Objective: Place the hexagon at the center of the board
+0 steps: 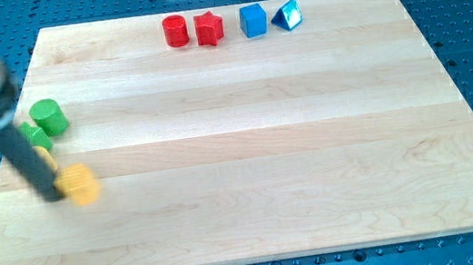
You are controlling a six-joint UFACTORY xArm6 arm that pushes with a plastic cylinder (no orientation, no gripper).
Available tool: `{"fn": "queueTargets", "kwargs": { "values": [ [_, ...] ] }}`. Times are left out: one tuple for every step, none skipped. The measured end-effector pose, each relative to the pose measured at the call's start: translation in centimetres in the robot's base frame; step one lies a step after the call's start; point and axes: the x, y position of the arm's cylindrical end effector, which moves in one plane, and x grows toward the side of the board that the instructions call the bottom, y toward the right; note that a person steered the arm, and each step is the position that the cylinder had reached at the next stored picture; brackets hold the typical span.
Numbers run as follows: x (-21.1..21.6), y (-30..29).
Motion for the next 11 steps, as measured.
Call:
{"fn": "queueTargets", "kwargs": {
  "values": [
    [-0.3, 6.7],
    [1.7, 4.4],
    [3.5, 6.4],
    [-2.1, 10.6],
    [2.5, 10.5],
    [2.2, 16.6],
    [-3.9, 12.9],
    [-1.0, 14.5],
    [-7.0, 15.5],
    [-4.2, 13.3],
    [3.1, -0.5]
  ]
}}
